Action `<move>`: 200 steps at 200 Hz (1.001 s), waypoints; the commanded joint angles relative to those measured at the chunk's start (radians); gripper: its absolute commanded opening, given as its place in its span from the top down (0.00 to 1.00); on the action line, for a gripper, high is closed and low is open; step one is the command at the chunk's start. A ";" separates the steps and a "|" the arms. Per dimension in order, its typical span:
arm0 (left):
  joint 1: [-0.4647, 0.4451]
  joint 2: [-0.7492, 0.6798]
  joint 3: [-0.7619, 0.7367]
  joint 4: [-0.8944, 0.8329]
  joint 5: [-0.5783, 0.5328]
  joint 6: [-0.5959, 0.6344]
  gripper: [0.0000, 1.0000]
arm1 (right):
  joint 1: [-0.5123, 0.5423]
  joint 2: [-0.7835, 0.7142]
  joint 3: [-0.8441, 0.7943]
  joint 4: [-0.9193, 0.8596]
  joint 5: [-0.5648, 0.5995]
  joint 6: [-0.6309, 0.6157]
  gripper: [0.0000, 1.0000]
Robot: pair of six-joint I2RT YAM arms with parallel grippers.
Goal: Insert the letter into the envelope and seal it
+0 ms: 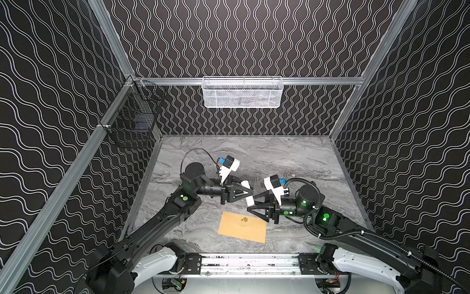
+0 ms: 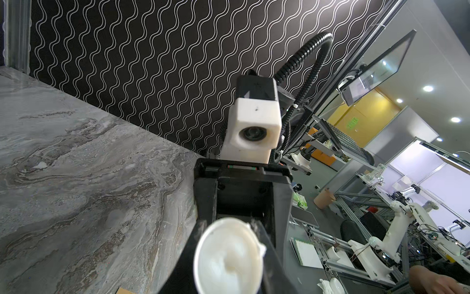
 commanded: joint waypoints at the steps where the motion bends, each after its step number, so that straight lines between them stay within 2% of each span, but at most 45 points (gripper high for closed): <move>1: 0.002 -0.007 -0.003 0.030 -0.007 -0.006 1.00 | 0.002 0.023 0.019 0.072 -0.049 0.009 0.61; 47: 0.001 -0.014 -0.002 0.014 -0.011 0.001 1.00 | 0.001 0.046 0.026 0.087 -0.051 0.019 0.75; 96: 0.000 -0.012 0.012 -0.021 -0.020 0.021 1.00 | 0.001 0.059 0.037 0.098 -0.055 0.033 0.82; 106: 0.001 -0.013 0.015 -0.032 -0.024 0.027 0.91 | 0.002 0.060 0.040 0.098 -0.044 0.039 0.83; 135: -0.001 -0.024 0.018 -0.060 -0.043 0.048 0.58 | 0.001 0.061 0.043 0.104 0.008 0.057 0.93; 142: -0.001 -0.028 0.015 -0.058 -0.049 0.048 0.54 | 0.001 0.061 0.041 0.111 0.017 0.058 0.95; 154: -0.003 -0.034 0.007 -0.047 -0.056 0.044 0.52 | 0.002 0.054 0.034 0.120 0.045 0.057 1.00; 200: -0.015 -0.031 -0.046 0.121 -0.062 -0.060 0.56 | 0.003 0.025 -0.007 0.167 0.170 0.051 1.00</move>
